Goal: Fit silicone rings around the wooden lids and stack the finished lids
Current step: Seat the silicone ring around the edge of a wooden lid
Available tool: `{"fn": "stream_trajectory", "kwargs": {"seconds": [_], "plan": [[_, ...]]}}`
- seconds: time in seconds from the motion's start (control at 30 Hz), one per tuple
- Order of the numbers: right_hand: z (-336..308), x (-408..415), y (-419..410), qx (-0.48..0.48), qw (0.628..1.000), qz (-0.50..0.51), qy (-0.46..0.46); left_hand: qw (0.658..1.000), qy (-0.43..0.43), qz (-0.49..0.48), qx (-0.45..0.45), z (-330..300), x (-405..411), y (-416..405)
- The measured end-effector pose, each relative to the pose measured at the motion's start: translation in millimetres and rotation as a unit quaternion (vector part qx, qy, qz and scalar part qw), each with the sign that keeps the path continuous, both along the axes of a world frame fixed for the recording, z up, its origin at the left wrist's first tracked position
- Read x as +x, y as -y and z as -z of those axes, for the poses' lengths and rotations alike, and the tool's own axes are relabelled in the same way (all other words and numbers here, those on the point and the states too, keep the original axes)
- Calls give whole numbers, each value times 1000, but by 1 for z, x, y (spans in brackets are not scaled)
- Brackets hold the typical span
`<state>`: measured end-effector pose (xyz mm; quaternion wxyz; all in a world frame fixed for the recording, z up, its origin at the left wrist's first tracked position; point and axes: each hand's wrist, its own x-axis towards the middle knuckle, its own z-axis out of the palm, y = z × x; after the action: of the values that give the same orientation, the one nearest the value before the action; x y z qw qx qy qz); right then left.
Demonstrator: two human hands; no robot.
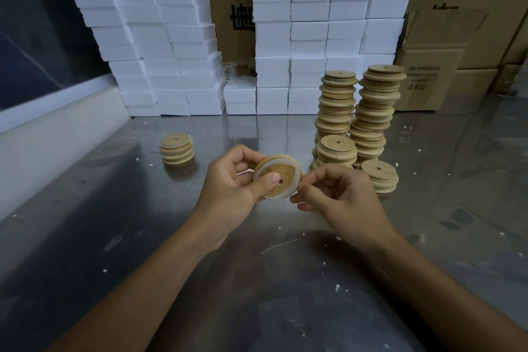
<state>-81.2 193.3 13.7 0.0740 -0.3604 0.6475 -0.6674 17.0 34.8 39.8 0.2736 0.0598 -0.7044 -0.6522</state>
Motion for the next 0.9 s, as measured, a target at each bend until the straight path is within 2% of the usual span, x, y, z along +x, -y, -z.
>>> {"fn": "stream_trajectory", "kwargs": {"seconds": [0.13, 0.27, 0.4, 0.53, 0.63, 0.9], "plan": [[0, 2, 2, 15, 1000, 16, 5, 1000, -3, -10, -19, 3, -1, -2], [-2, 6, 1, -16, 999, -7, 37, 998, -11, -44, -53, 3, -2, -2], [-1, 8, 3, -16, 1000, 17, 20, 995, -9, -56, -78, 6, -3, -6], [1, 3, 2, -9, 1000, 14, -10, 994, 7, -43, -104, 7, -4, -5], [-1, 3, 0, 5, 1000, 0, -26, 985, 24, -26, -166, 4, -2, -2], [-5, 2, -2, 5, 998, -49, 32, 975, 45, -1, -216, -6, 4, 7]]}}
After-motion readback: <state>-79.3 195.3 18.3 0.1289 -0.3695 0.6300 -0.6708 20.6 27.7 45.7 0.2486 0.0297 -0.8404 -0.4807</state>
